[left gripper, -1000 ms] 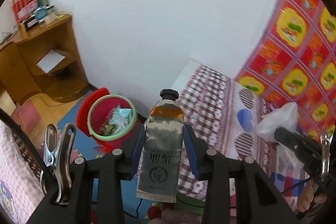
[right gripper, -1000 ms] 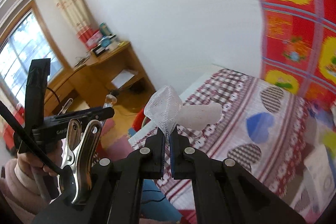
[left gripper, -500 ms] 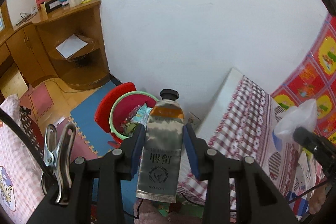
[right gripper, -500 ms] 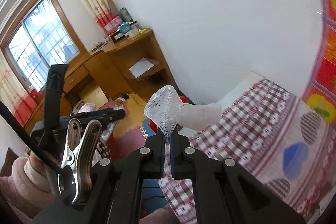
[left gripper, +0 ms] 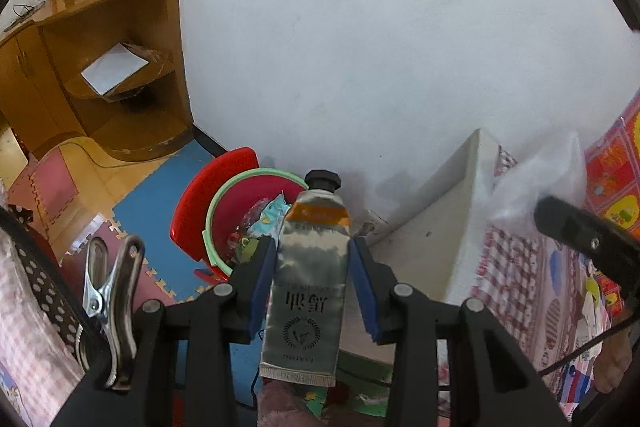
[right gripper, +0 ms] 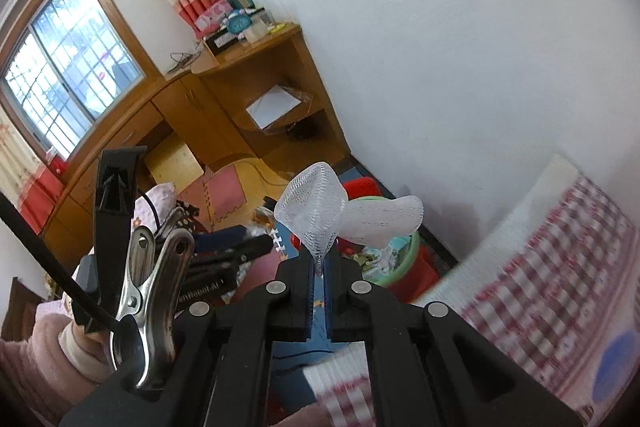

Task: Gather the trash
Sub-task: 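Lift the tube and mesh puff and carry them toward the red bucket, then open both tools to drop the tube and mesh puff into the bucket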

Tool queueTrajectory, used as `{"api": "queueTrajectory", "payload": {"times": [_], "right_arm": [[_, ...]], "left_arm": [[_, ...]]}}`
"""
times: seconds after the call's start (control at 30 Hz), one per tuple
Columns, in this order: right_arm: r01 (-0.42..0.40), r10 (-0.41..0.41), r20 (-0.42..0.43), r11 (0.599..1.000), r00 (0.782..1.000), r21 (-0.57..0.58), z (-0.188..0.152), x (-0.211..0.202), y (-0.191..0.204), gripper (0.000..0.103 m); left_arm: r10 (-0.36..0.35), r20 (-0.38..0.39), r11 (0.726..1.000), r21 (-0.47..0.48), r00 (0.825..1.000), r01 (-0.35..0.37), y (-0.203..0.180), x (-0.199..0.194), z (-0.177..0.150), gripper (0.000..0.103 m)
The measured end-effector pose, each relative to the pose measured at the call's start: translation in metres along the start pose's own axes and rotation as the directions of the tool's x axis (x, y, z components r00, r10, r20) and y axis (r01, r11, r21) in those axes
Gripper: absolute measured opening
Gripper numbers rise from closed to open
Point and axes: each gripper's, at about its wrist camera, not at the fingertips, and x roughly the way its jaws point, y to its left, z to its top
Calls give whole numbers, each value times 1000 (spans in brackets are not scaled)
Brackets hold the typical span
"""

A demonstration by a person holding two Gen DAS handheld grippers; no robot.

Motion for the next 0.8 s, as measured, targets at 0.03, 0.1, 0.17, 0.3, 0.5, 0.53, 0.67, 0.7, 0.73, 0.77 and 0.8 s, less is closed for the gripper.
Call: {"api": "queueTrajectory", "payload": {"times": [0.03,0.1,0.17,0.3,0.5,0.53,0.67,0.7,0.73,0.77,0.8], "right_arm": [[-1,1,-10,1000,1000,4,4,10,1,5],[-2,3,-34,1000,999,17,13,36,2,5],[0,1,-48,1000,999,31,19,55,1,5],[21,-17,-82,998,996,52,27,97,-2,5],[72,-60,-162,995,985,70,29,158,-15,5],[77,-64,-173,994,983,72,30,166,-18,5],[90,-68,-231,992,971,87,33,200,-28,4],[92,-66,-249,991,966,95,33,208,-31,5],[94,-64,-265,990,962,105,33,215,-34,5],[98,-62,-287,988,956,116,32,225,-39,5],[103,-63,-298,987,952,122,31,231,-43,5]], "left_arm": [[-4,-5,1000,-2,1000,4,5,7,1,40],[-8,-16,1000,-1,1000,8,14,21,5,40],[-9,-22,1000,2,1000,9,21,34,8,40],[-14,-44,1000,2,999,14,38,65,12,40],[-30,-88,999,-15,996,28,58,110,15,40],[-32,-97,999,-18,995,30,60,117,14,40],[-42,-125,999,-27,991,39,66,143,15,40],[-47,-132,999,-31,990,43,68,150,16,40],[-51,-139,998,-33,989,47,69,156,16,40],[-55,-146,998,-34,988,50,70,163,16,40],[-58,-154,998,-33,986,53,70,170,16,40]]}}
